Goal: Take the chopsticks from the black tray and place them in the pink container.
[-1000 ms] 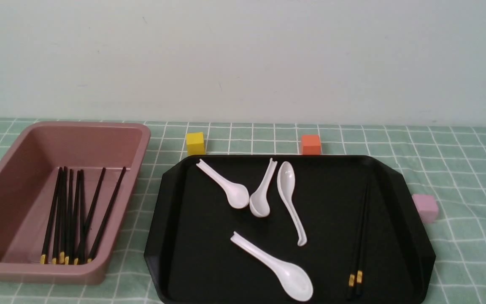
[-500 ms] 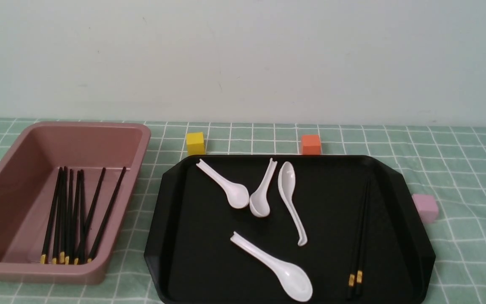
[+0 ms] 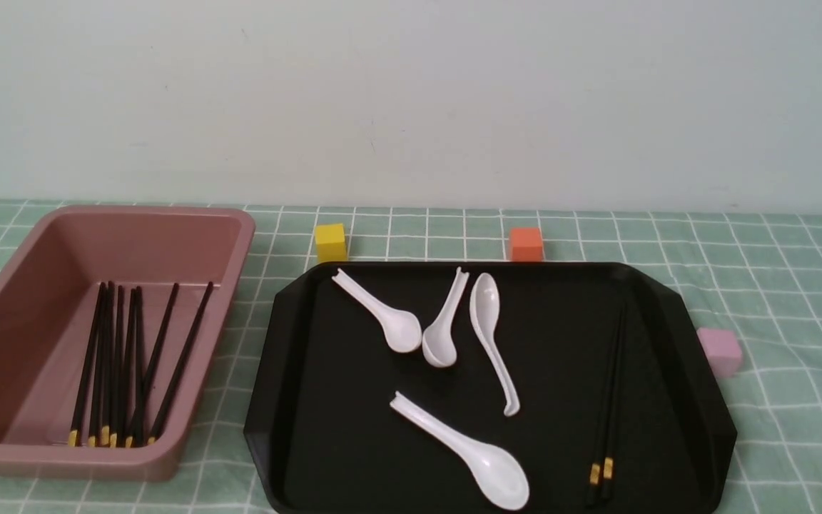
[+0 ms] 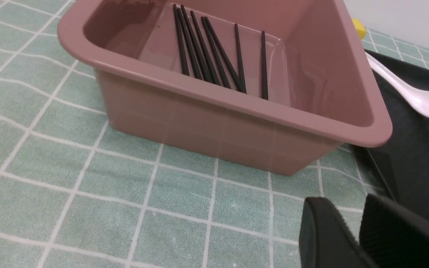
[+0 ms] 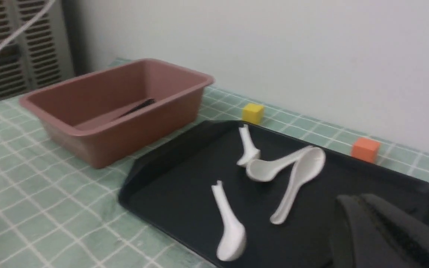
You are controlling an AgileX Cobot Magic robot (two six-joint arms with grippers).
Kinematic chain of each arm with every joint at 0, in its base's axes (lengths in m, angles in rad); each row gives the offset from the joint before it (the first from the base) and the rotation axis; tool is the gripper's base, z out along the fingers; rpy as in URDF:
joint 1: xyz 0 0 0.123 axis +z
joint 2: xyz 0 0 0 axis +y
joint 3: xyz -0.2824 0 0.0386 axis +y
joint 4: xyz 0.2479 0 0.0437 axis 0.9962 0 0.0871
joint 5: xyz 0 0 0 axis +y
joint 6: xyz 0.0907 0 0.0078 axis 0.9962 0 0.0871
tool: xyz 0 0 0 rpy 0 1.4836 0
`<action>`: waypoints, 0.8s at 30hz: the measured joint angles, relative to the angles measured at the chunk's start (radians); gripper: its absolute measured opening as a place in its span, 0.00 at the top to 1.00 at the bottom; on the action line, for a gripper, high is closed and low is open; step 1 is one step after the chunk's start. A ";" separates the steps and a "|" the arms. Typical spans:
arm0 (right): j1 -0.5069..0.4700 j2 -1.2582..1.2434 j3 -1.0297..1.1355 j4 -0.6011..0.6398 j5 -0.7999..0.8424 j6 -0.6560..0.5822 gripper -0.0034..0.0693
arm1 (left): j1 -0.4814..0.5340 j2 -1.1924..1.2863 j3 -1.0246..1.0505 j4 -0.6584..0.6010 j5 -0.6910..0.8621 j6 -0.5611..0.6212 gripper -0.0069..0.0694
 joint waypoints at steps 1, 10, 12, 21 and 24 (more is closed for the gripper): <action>-0.031 -0.015 0.019 -0.002 -0.002 0.003 0.92 | 0.000 0.000 0.000 0.000 0.000 0.000 0.68; -0.375 -0.100 0.206 -0.027 -0.014 0.004 0.91 | 0.000 0.000 0.000 0.000 0.000 0.000 0.68; -0.432 -0.100 0.241 -0.031 -0.016 0.004 0.91 | 0.000 0.000 0.000 0.000 0.000 0.000 0.68; -0.510 -0.100 0.272 -0.083 0.008 0.059 0.90 | 0.000 0.000 0.000 0.000 0.000 0.000 0.68; -0.511 -0.100 0.271 -0.083 0.011 0.064 0.90 | 0.000 0.000 0.000 0.000 0.000 0.000 0.68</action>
